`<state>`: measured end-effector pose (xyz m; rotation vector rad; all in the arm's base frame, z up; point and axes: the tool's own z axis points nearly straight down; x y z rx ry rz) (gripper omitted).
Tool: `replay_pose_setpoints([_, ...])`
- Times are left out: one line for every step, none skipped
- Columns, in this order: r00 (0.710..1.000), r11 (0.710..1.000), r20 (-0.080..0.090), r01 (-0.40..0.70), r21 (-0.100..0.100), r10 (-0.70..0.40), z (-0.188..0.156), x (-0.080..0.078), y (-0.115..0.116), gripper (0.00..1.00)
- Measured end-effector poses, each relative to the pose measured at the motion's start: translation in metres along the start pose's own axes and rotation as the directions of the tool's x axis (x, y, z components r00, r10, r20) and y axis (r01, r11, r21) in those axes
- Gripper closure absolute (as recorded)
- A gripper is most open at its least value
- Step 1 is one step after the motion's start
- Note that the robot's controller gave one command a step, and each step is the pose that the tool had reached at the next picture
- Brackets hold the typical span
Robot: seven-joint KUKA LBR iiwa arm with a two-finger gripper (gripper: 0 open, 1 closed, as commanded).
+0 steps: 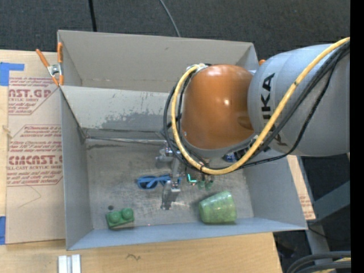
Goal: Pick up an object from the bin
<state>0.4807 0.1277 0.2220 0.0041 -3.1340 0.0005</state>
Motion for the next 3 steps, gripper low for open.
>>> replay_pose_setpoints([0.941,0.941,0.018,0.337,0.001,-0.337,0.150,-0.041,-0.042,0.00])
replay_pose_setpoints([0.941,0.941,0.009,0.337,0.001,-0.337,0.147,-0.040,-0.043,1.00])
replay_pose_setpoints([0.824,0.824,0.016,0.566,0.009,-0.566,-0.021,-0.078,-0.085,1.00])
